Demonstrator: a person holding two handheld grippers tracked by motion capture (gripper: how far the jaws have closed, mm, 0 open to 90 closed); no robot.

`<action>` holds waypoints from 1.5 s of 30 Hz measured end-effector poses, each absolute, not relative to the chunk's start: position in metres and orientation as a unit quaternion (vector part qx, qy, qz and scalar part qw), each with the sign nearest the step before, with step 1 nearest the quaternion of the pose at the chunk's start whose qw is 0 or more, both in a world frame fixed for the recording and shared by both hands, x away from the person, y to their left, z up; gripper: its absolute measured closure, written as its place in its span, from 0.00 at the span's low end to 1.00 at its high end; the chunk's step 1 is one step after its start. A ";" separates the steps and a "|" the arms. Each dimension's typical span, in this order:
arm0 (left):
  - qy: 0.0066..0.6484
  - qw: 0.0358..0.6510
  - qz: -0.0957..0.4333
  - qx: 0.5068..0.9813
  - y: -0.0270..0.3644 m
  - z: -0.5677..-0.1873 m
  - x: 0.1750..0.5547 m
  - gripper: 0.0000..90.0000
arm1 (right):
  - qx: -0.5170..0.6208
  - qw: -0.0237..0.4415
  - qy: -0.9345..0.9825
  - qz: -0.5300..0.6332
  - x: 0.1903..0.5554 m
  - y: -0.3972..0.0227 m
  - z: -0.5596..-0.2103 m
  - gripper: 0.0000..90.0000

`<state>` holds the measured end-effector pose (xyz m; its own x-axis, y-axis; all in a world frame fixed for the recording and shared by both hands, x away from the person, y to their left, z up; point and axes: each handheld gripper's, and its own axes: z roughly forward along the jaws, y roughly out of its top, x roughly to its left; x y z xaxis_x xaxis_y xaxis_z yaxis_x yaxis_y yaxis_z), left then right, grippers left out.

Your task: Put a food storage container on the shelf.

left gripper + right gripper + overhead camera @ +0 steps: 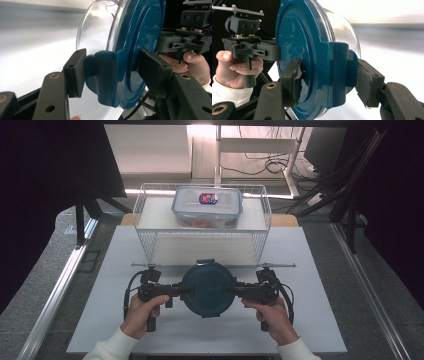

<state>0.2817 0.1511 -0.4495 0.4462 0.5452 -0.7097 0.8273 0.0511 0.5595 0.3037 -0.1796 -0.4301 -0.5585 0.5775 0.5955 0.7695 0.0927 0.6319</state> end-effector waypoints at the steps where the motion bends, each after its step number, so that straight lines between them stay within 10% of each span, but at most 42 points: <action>1: 0.507 0.518 -0.136 0.675 0.152 -0.448 0.282 0.46 | -0.459 0.096 -0.733 -0.492 0.304 -0.179 -0.427 0.48; 45: 0.480 0.545 -0.093 0.682 0.174 -0.358 0.303 0.46 | -0.413 0.050 -0.741 -0.528 0.328 -0.157 -0.339 0.48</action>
